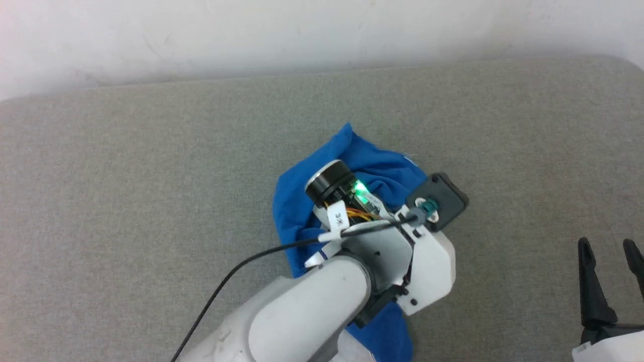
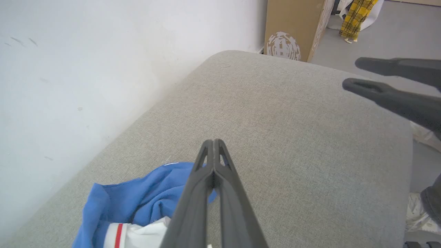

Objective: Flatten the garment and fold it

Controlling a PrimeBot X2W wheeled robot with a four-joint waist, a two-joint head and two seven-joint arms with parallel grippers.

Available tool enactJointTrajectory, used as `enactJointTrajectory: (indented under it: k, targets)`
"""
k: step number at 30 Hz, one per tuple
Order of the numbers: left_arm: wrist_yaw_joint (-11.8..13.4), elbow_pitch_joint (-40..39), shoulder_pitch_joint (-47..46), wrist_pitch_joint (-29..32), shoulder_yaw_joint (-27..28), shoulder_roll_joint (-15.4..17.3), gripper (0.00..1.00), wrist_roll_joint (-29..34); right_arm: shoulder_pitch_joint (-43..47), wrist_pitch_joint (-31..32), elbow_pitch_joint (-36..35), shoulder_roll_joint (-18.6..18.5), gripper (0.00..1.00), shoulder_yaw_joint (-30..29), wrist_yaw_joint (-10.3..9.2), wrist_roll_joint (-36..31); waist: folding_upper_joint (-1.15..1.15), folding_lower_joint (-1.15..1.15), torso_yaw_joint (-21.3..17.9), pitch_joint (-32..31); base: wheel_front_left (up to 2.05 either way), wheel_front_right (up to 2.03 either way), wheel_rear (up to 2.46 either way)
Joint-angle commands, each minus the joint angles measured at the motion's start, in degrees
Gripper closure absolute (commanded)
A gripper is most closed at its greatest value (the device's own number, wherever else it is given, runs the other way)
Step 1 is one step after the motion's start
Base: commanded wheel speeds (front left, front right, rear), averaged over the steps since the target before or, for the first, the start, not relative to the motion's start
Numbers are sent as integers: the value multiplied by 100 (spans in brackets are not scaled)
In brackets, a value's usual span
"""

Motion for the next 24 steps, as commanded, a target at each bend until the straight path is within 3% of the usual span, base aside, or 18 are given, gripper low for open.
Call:
enactJointTrajectory:
  k: [1, 2, 3, 6, 12, 24]
  targets:
    - [62, 8, -24, 38, -53, 104, 100, 139, 60, 16, -13, 12, 0, 9, -5, 2, 0, 1, -52, -81, 0, 0, 0]
    - [69, 44, -65, 92, -146, 233, 45, 322, 82, 13, -19, 12, 0, 9, -5, 6, 0, 1, -75, -88, 0, 0, 0]
    - [78, 80, -84, 121, -225, 348, 0, 474, 104, 9, -26, 12, 0, 3, -5, 10, 0, 1, -93, -89, 0, 0, 0]
    - [10, 227, -11, 286, -445, 631, 0, 686, 169, 8, -37, 12, 0, -44, -5, 13, 0, 1, -116, -89, 0, 0, 0]
    - [-476, 449, -113, 598, -997, 1006, 0, 987, 174, 38, -112, 12, 0, -60, -5, 1, 0, 1, -77, 95, 0, 0, 0]
    - [-665, 1150, -595, 615, -1352, 1045, 0, 1318, -93, 28, -151, 12, 0, 2, -5, -26, 0, 1, -100, 657, 0, 0, 0]
